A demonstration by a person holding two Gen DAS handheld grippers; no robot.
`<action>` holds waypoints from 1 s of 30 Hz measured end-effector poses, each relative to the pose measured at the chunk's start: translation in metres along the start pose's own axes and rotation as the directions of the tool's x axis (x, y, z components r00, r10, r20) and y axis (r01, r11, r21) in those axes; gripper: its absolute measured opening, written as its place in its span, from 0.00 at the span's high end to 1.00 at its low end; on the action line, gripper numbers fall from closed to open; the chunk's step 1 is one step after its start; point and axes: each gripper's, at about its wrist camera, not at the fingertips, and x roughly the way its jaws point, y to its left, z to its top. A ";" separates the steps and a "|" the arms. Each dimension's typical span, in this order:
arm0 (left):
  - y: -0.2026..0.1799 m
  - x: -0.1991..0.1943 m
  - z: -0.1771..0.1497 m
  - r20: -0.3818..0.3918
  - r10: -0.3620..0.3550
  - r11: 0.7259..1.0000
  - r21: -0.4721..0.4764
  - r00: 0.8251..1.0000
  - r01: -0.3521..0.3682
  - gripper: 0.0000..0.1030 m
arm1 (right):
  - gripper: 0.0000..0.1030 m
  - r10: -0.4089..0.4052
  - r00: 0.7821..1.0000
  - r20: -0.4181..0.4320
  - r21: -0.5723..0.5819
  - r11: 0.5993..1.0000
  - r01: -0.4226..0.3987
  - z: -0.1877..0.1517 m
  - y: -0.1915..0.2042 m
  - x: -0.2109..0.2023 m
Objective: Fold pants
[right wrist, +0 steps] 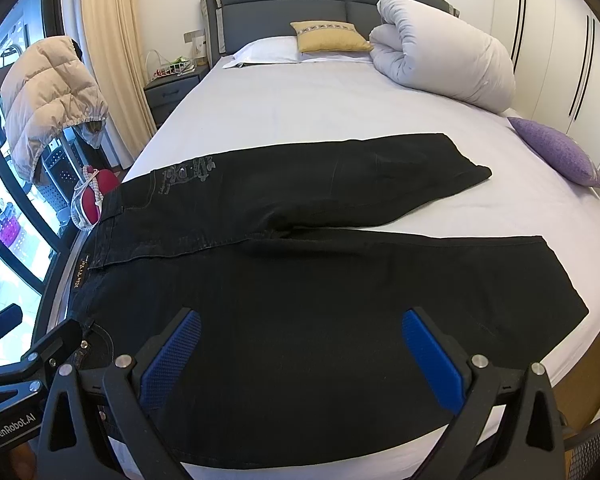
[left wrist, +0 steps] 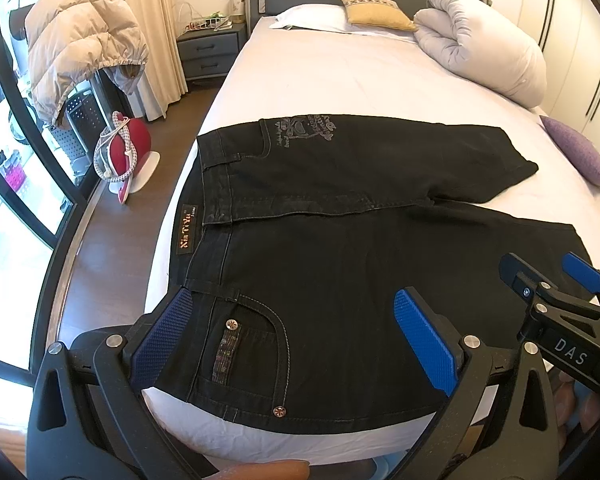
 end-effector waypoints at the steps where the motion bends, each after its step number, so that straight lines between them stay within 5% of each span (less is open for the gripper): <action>1: 0.000 0.000 0.000 0.000 0.000 1.000 0.001 1.000 0.000 0.00 | 0.00 -0.001 1.000 0.000 0.000 1.000 0.001 0.000 0.000 0.000; 30: 0.003 0.006 -0.004 -0.008 -0.001 1.000 -0.001 1.000 0.001 0.00 | 0.00 0.002 1.000 -0.011 -0.003 1.000 -0.002 -0.013 0.003 0.006</action>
